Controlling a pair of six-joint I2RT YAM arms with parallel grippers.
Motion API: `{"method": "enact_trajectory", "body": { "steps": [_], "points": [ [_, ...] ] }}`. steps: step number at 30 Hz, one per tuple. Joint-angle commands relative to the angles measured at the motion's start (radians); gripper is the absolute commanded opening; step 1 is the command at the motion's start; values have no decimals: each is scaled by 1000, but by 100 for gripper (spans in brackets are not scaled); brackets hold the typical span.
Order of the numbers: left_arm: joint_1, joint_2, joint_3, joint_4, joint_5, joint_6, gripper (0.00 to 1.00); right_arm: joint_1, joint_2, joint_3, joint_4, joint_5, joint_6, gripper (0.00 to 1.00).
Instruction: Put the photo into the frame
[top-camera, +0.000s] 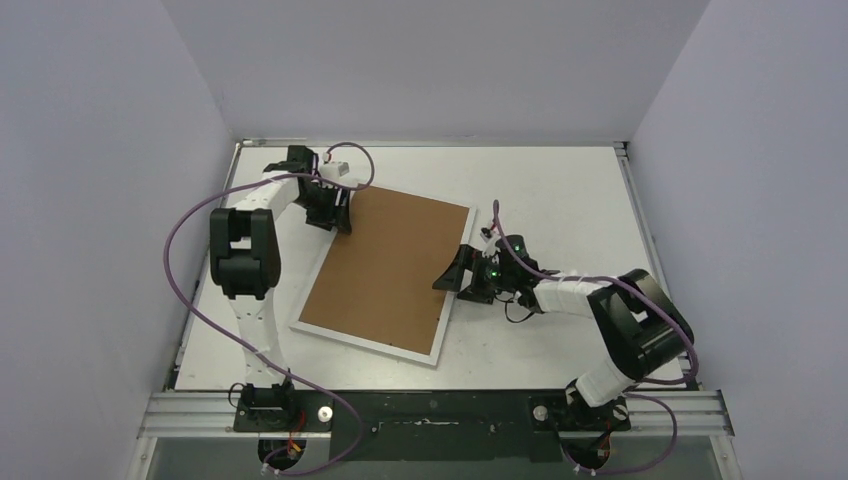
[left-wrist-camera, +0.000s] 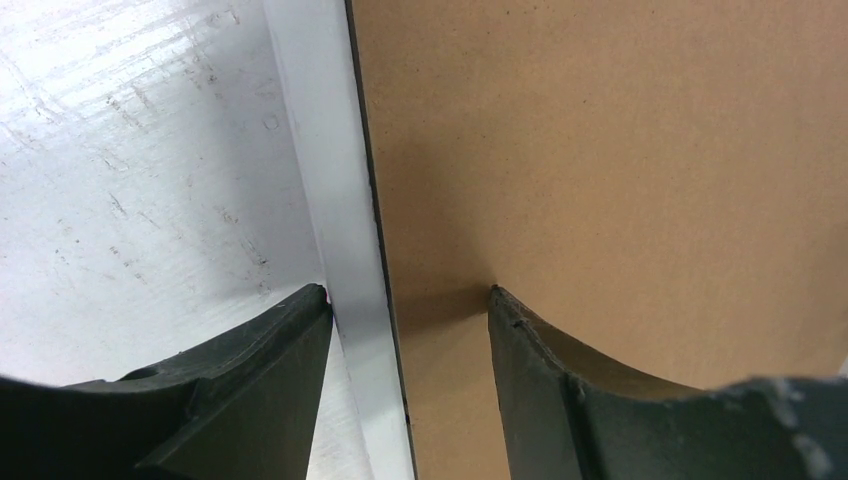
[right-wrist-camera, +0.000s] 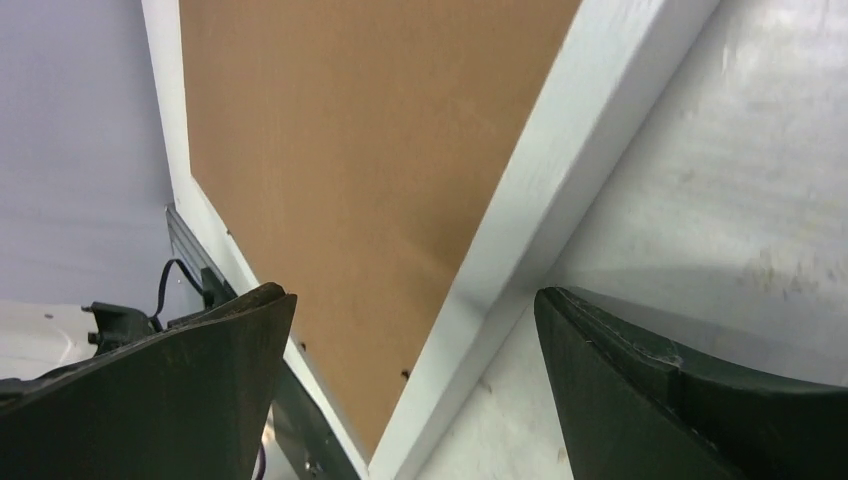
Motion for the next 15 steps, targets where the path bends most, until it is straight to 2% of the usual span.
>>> {"method": "enact_trajectory", "body": {
  "steps": [1,6,15],
  "points": [
    [-13,-33,-61,-21,21,55,54,-49,-118,-4,-69,7,-9,94],
    [-14,-57,-115,4,-28,81,53,-193,-141,112,-109,25,-52,93],
    [-35,-38,-123,32,-106,88,53,-226,121,333,61,13,16,94]
  ]
}}
